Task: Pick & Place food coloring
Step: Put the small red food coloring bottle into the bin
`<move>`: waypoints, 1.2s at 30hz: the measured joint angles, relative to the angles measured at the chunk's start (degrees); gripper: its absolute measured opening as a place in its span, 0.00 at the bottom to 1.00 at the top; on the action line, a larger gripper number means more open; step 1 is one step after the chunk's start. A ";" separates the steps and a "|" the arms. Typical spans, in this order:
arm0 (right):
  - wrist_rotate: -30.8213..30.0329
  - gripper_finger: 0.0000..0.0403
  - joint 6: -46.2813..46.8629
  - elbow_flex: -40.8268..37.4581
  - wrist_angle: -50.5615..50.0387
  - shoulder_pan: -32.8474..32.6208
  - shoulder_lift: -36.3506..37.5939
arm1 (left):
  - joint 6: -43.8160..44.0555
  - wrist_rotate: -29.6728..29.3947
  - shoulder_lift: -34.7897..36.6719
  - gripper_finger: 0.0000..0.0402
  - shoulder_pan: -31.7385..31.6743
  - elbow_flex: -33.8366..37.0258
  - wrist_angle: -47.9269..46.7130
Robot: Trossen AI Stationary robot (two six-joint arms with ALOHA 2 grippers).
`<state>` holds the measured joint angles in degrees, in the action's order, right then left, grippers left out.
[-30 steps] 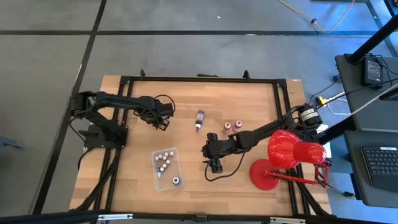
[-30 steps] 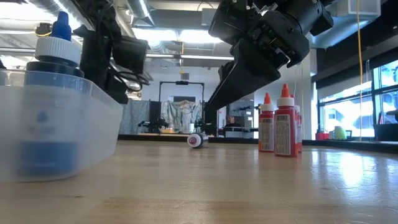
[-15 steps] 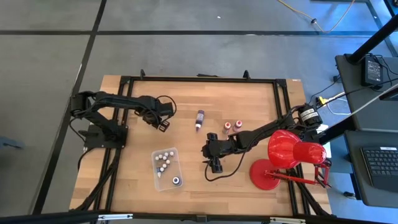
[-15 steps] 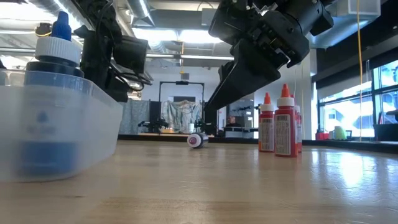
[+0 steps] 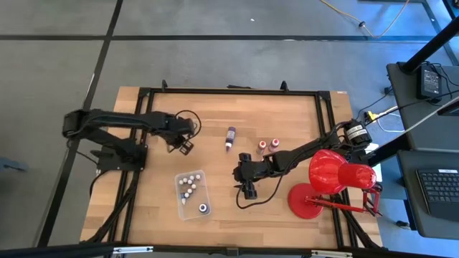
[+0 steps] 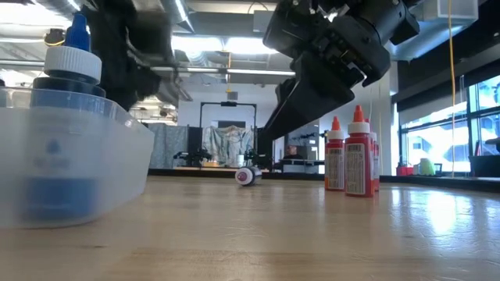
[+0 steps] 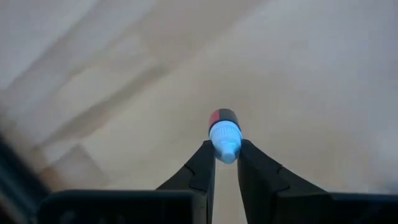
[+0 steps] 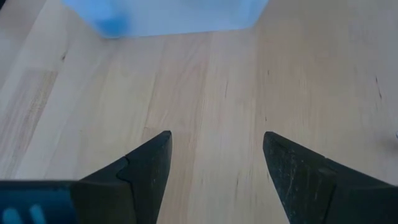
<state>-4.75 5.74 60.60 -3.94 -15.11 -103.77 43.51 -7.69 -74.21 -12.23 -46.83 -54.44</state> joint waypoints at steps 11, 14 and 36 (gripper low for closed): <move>-0.22 0.63 -0.24 0.00 0.04 0.02 0.00 | -7.20 4.31 12.32 0.11 21.15 -0.16 12.73; -0.24 0.63 -0.23 0.00 0.12 0.02 0.00 | -5.89 1.23 12.02 0.11 26.95 -2.16 13.18; -0.22 0.63 3.23 0.00 0.30 0.02 0.00 | 23.30 -0.26 -7.44 0.11 45.31 -6.58 4.34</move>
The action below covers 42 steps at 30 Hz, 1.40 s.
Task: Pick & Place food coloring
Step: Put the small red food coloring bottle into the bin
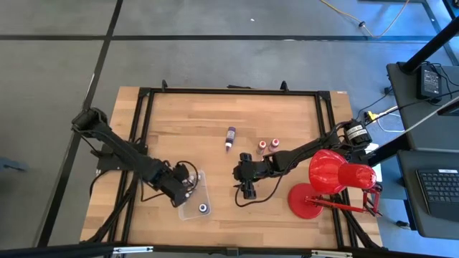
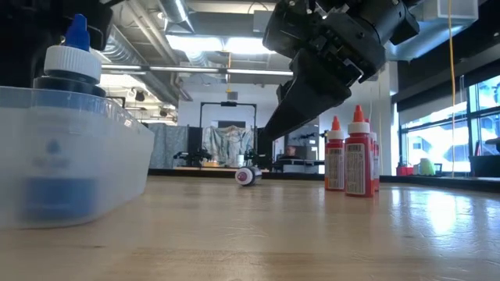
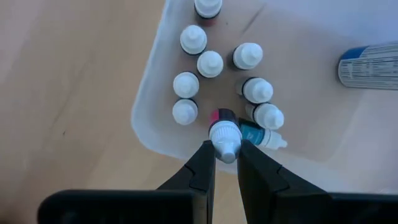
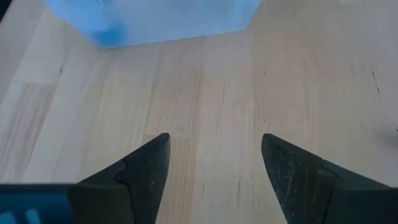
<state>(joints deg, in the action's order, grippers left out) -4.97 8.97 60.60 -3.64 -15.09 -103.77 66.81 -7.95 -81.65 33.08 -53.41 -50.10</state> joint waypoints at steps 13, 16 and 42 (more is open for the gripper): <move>0.02 0.63 -0.08 0.00 -0.06 0.00 0.00 | -1.20 -1.50 -1.62 0.11 -1.14 0.00 5.17; 0.02 0.63 -0.11 0.00 -0.09 0.00 0.00 | -2.03 -0.98 -3.06 0.11 -1.88 -0.02 5.04; 0.02 0.63 -0.20 0.00 -0.54 -0.04 0.00 | -3.52 -0.91 -4.22 0.20 -3.21 -0.02 5.15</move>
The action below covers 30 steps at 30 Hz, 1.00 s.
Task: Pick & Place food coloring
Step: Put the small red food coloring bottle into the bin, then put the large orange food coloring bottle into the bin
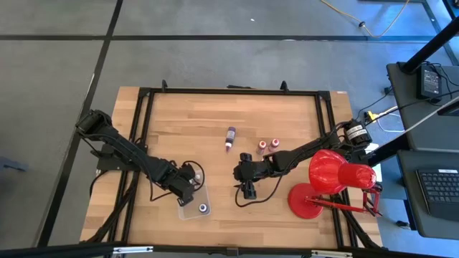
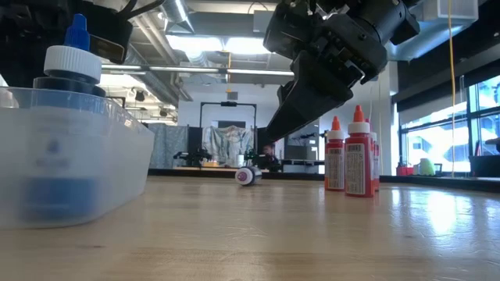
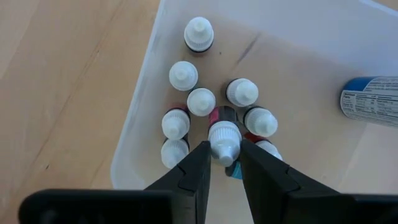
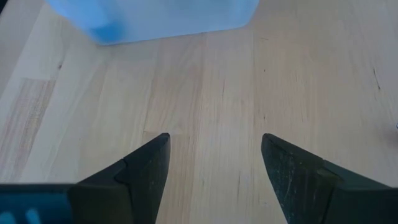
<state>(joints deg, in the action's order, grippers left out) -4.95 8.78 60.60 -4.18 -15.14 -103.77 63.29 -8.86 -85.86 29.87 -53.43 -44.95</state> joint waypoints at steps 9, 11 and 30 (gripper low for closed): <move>0.02 0.63 0.00 0.00 -0.01 0.00 0.00 | 0.00 1.42 0.00 0.24 0.00 0.00 0.00; 0.00 0.63 0.00 0.00 -0.01 0.00 -0.01 | -0.02 1.42 0.00 0.24 0.00 0.00 -0.01; 0.01 0.63 -0.16 0.00 0.06 0.00 0.00 | -23.63 -20.05 9.97 0.25 -0.15 0.01 -3.26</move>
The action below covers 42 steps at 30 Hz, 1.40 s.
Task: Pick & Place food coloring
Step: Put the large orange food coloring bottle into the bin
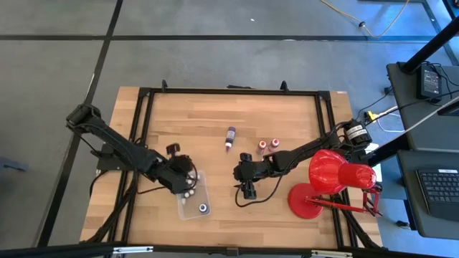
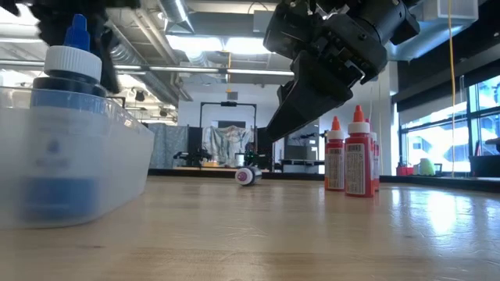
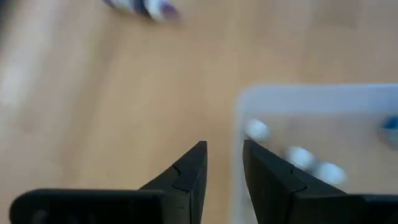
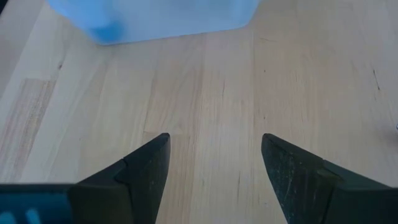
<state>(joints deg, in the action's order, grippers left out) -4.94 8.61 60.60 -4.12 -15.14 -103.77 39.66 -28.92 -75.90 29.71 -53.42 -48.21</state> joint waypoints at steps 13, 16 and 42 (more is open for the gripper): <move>-4.01 0.63 -1.66 4.39 -12.69 -0.02 0.81 | 1.53 -16.48 8.01 0.25 -1.70 8.96 2.30; -8.88 0.63 -1.72 9.19 -21.78 -0.01 0.90 | 0.27 -15.53 14.26 0.25 -1.71 15.90 11.49; -14.13 0.63 21.19 20.68 -57.87 -1.33 8.61 | -19.47 -12.93 46.88 0.25 -9.30 49.70 62.02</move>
<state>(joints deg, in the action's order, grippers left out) -19.07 29.81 81.28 -61.99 -16.47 -95.15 20.19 -41.85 -29.02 20.41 -3.73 13.81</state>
